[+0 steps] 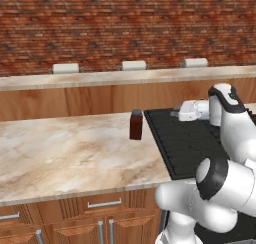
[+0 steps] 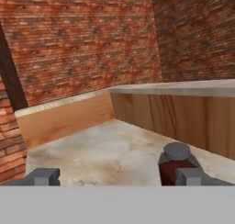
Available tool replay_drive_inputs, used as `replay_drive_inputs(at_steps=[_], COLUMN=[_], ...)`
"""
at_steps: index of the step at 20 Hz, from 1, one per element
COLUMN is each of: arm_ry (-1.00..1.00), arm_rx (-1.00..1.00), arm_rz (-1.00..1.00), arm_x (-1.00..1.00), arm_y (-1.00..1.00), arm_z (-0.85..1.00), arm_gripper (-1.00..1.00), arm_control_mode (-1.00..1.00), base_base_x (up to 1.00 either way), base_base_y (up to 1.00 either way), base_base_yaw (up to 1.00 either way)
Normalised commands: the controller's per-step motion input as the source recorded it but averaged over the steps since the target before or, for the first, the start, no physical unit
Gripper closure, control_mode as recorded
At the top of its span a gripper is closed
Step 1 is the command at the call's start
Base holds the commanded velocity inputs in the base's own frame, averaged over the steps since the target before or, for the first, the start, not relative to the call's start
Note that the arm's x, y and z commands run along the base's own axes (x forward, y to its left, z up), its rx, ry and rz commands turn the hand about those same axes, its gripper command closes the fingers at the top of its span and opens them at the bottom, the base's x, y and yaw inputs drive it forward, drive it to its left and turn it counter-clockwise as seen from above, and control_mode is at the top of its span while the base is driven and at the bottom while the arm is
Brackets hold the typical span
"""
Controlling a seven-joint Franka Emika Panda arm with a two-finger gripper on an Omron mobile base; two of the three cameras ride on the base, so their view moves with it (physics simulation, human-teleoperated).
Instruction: Collect the paprika, ketchup, and shaker from the cabinet and place them next to the stove.
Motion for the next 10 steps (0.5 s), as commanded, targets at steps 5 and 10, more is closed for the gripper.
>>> replay_drive_inputs(at_steps=[5,10], arm_ry=[0.17,0.23], arm_rx=[0.0,0.0], arm_rz=[-0.31,-0.32], arm_x=[-0.74,-0.6], arm_y=[0.03,0.07], arm_z=[0.53,0.63], arm_gripper=[-1.0,-1.0], arm_control_mode=[-1.0,-1.0], base_base_x=[0.0,0.0], base_base_y=[0.0,0.0], base_base_yaw=[0.0,0.0])
